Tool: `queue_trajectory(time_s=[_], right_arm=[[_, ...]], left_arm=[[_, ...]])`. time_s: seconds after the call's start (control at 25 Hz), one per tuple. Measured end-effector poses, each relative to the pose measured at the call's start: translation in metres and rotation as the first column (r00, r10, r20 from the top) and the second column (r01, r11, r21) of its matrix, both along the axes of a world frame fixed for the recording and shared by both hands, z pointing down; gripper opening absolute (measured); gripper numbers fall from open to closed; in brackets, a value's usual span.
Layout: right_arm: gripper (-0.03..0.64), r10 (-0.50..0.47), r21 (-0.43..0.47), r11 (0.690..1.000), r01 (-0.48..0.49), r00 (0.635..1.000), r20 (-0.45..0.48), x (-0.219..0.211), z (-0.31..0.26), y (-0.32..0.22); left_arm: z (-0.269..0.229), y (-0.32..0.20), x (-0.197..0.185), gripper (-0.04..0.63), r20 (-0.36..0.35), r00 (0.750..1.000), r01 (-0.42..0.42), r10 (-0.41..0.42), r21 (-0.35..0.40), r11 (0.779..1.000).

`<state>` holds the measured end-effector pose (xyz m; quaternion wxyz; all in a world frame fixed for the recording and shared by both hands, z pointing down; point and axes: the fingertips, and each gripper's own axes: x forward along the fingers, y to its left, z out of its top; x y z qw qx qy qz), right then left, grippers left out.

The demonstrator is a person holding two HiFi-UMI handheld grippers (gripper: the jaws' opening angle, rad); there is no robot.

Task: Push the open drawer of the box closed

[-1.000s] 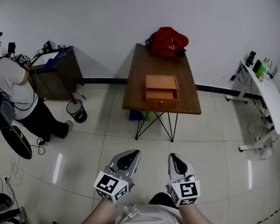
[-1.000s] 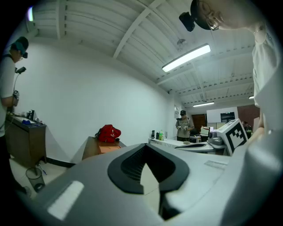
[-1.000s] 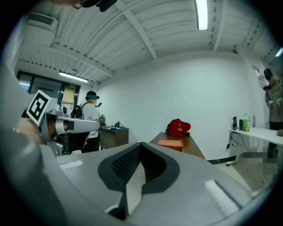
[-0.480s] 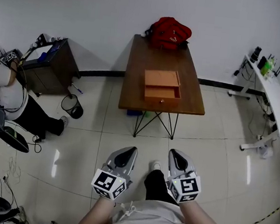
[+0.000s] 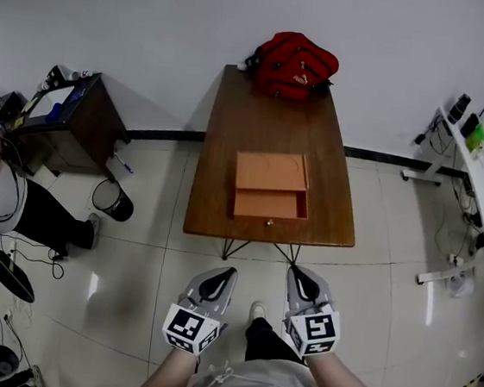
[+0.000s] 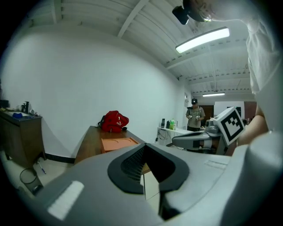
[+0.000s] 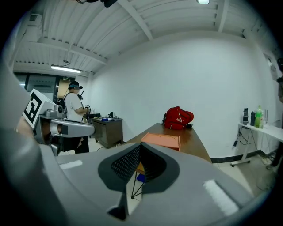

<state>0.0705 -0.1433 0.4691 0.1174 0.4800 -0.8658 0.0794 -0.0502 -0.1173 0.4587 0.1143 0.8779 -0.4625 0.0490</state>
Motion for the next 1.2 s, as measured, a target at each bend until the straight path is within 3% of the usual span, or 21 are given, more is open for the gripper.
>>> queue_trajectory(time_s=[0.2,0.44,0.8,1.0,1.2], right_arm=[[0.008,-0.003,-0.067,0.998,0.002,1.0,-0.012,0.008,0.03,-0.069],[0.008,-0.032,-0.194,0.981,0.021,0.998,-0.053,0.005,0.086,-0.125],[0.007,-0.035,-0.349,0.937,0.003,0.996,-0.087,0.012,0.167,-0.169],[0.006,-0.019,-0.383,0.924,-0.012,0.997,-0.077,0.016,0.183,-0.184],[0.008,-0.028,-0.405,0.914,-0.003,0.997,-0.072,0.012,0.187,-0.185]], left_arm=[[0.029,-0.07,0.003,0.006,0.008,1.0,0.029,-0.028,-0.058,0.998],[0.086,-0.13,0.0,0.006,-0.001,0.998,0.067,-0.068,-0.182,0.981],[0.173,-0.171,0.008,0.006,0.007,0.995,0.093,-0.097,-0.353,0.931],[0.184,-0.19,0.007,0.006,-0.033,0.989,0.118,-0.141,-0.384,0.916],[0.187,-0.199,0.003,0.006,-0.025,0.987,0.138,-0.161,-0.407,0.903]])
